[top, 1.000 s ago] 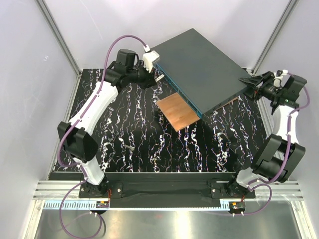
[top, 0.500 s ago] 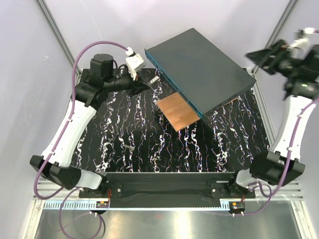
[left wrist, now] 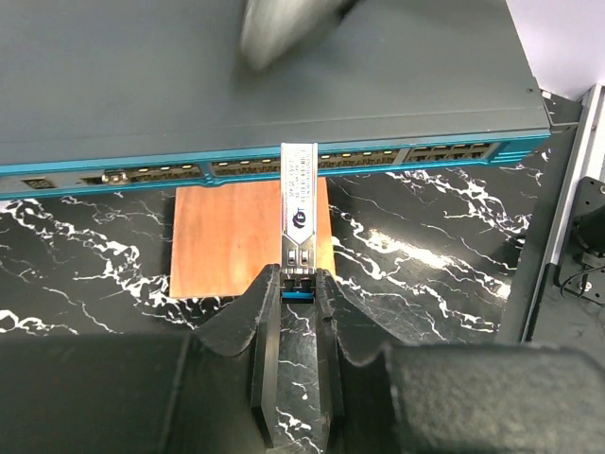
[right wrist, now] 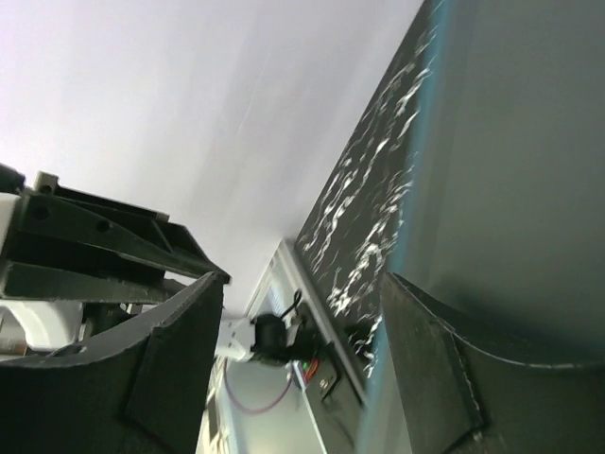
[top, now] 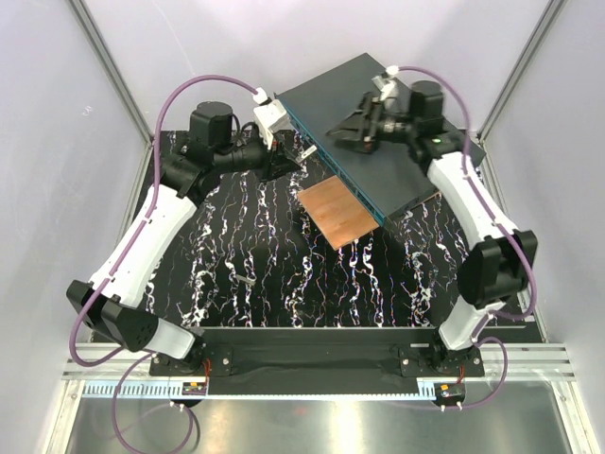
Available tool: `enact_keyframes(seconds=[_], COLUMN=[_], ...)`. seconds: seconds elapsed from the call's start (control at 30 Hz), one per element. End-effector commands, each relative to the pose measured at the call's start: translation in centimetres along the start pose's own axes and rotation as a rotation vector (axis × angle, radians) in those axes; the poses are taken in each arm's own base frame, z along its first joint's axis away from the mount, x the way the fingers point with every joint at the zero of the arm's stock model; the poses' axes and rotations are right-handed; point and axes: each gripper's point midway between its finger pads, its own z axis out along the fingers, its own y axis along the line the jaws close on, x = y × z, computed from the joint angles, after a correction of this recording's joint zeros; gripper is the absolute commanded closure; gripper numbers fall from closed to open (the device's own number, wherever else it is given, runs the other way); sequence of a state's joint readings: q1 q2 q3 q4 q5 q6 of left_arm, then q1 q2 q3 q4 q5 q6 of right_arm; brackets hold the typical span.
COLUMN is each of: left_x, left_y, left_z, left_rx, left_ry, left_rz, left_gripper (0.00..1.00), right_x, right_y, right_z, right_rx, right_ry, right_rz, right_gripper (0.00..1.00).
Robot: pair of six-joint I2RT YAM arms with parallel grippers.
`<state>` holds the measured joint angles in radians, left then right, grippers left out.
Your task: Insert the plug into the switch port
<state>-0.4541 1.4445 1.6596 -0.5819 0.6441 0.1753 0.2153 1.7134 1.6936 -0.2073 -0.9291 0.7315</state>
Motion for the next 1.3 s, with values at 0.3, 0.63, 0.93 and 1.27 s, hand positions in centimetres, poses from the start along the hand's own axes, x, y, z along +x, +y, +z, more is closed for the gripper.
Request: enact_keyframes(seconds=[0.3, 0.63, 0.93, 1.27], left_x=[-1.1, -0.5, -0.2, 0.3], left_y=[-0.6, 0.5, 1.1, 0.6], left_z=[0.1, 0.3, 0.5, -0.2], left_rx=[-0.007, -0.055, -0.068, -0.04], left_ry=[-0.018, 0.001, 0.022, -0.001], left_rz=[0.06, 0.098, 0.123, 0.095], left_gripper=[1.0, 1.0, 1.0, 0.81], right_x=[1.5, 4.5, 5.9, 6.0], right_y=[5.9, 6.5, 6.2, 6.5], right_z=[4.0, 3.9, 4.5, 4.9], right_rx=[-0.142, -0.223, -0.214, -0.274], right_ry=[0.063, 0.162, 0.192, 0.209], right_rz=[-0.087, -0.033, -0.018, 0.022], right_gripper=[0.35, 0.41, 0.61, 1.0])
